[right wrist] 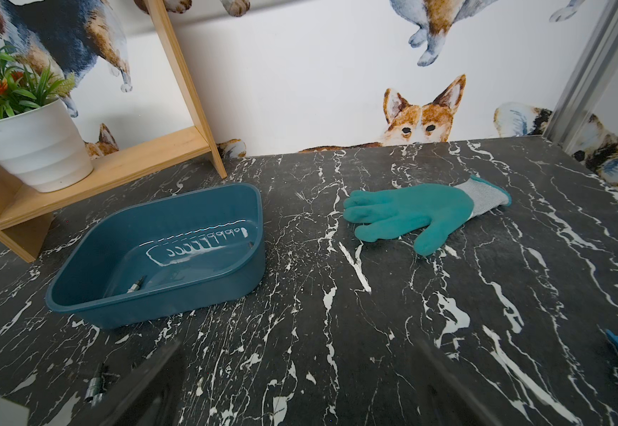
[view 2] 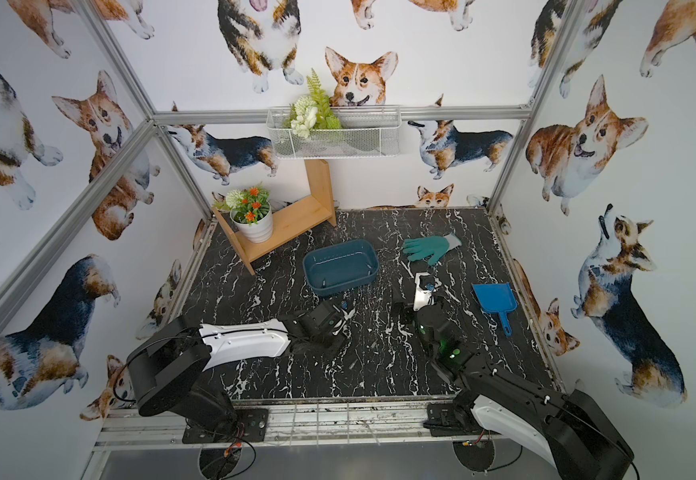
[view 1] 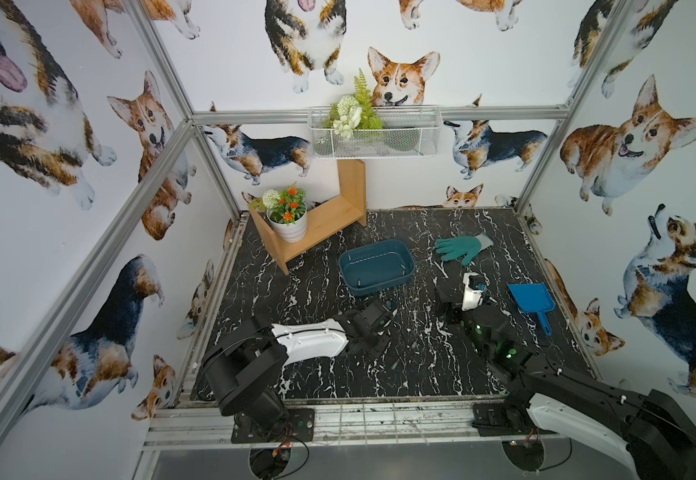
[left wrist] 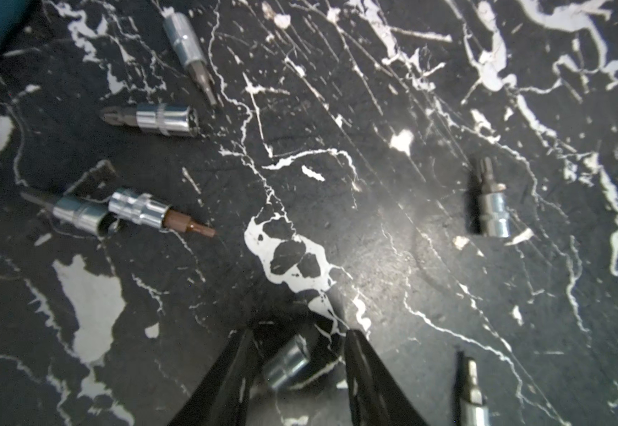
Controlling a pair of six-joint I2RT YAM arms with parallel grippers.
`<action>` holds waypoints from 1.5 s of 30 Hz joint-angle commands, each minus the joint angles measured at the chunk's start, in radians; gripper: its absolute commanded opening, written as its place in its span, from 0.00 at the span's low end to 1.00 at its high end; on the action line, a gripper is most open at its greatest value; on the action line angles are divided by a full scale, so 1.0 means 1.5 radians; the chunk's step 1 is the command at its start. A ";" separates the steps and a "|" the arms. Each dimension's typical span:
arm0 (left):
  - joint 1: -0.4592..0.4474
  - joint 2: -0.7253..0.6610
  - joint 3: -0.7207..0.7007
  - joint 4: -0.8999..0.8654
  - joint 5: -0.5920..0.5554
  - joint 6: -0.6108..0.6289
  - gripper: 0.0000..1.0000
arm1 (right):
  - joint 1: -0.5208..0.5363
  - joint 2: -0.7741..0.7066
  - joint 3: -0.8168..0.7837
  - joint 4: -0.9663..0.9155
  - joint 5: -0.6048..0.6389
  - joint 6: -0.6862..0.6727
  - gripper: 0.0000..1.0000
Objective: Put the bit on the desktop into the storage box
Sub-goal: Pick up the screwdriver bit from the center of the board.
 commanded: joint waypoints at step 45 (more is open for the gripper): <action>-0.001 -0.021 -0.011 -0.058 -0.048 -0.062 0.29 | -0.001 -0.007 -0.002 0.018 0.006 -0.004 1.00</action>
